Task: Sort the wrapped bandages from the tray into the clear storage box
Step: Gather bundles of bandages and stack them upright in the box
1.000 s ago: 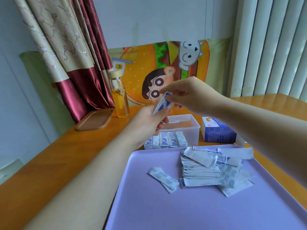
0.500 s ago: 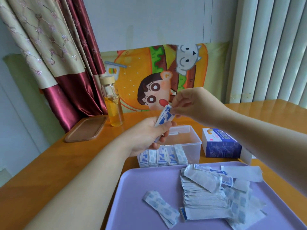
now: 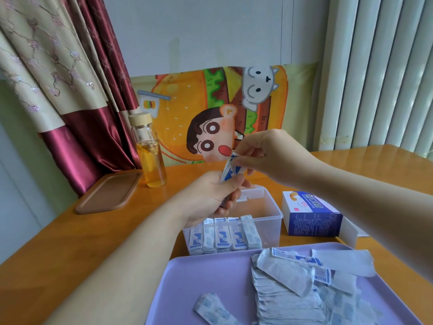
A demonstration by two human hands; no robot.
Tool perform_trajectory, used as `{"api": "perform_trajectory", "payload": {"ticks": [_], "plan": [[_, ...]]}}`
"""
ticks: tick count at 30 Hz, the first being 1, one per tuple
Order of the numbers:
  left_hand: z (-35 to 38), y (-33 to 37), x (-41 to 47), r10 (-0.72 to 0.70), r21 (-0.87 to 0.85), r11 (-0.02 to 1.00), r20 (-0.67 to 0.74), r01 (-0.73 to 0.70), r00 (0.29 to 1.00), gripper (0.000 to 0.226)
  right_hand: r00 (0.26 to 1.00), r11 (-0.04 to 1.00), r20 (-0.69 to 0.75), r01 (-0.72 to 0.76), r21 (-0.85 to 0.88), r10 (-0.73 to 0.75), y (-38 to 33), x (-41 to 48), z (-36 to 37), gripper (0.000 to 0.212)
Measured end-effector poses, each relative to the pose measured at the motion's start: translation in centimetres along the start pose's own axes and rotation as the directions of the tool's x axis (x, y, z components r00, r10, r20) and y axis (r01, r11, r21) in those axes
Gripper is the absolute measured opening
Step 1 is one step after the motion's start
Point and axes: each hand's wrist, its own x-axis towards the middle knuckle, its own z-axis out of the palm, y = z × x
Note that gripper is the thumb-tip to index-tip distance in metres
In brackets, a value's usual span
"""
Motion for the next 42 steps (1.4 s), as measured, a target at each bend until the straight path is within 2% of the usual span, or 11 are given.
{"api": "perform_trajectory", "payload": {"ticks": [4, 6, 15, 20, 23, 25, 29, 32, 35, 38, 42], "plan": [[-0.4, -0.1, 0.3, 0.000, 0.006, 1.000, 0.059, -0.001, 0.998, 0.026, 0.991, 0.997, 0.117, 0.063, -0.051, -0.057, 0.0, 0.3, -0.8, 0.016], [-0.7, -0.2, 0.2, 0.003, -0.001, 1.000, 0.107, -0.003, 0.994, 0.028, 0.984, 0.992, 0.157, 0.100, -0.075, -0.087, 0.0, 0.3, -1.0, 0.013], [-0.7, -0.1, 0.0, 0.014, -0.209, 0.978, 0.105, 0.008, 0.994, 0.030, 0.989, 0.983, 0.036, 0.144, -0.114, -0.141, 0.0, -0.2, -1.1, 0.022], [-0.3, 0.3, -0.1, 0.030, -0.160, 0.987, 0.064, -0.020, 0.998, 0.035, 0.999, 0.998, -0.008, 0.050, 0.034, -0.050, -0.1, -0.1, -1.2, 0.018], [0.0, 0.4, 0.0, 0.060, -0.106, 0.993, 0.036, -0.056, 0.998, 0.032, 0.994, 0.984, 0.103, -0.065, 0.164, 0.049, -0.3, 0.1, -1.7, 0.018], [0.3, 0.7, 0.1, 0.085, -0.064, 0.994, 0.013, -0.084, 0.996, 0.028, 0.985, 0.984, 0.153, -0.100, 0.149, 0.077, -0.2, 0.4, -1.9, 0.010], [0.5, 0.1, 1.8, 0.081, 0.187, 0.980, -0.079, -0.065, 0.994, 0.022, 0.981, 0.987, 0.124, -0.136, -0.084, 0.146, 1.3, 1.5, -1.6, 0.006], [1.0, -1.6, 4.0, -0.041, 0.309, 0.947, -0.146, 0.085, 0.988, 0.023, 0.955, 0.944, 0.162, -0.202, -0.262, 0.250, 3.7, 2.1, -0.1, 0.007], [1.9, -2.9, 6.0, -0.197, 0.341, 0.903, -0.217, 0.263, 0.956, 0.038, 0.915, 0.891, 0.214, -0.245, -0.382, 0.343, 5.7, 2.1, 2.0, 0.025], [2.7, -3.4, 7.0, -0.295, 0.428, 0.840, -0.155, 0.333, 0.943, 0.031, 0.881, 0.858, 0.272, -0.236, -0.456, 0.387, 7.1, 1.7, 3.6, 0.036], [3.0, -3.3, 7.4, -0.387, 0.600, 0.725, -0.050, 0.337, 0.921, 0.028, 0.820, 0.792, 0.404, -0.094, -0.603, 0.405, 7.7, 1.5, 5.1, 0.031]]}}
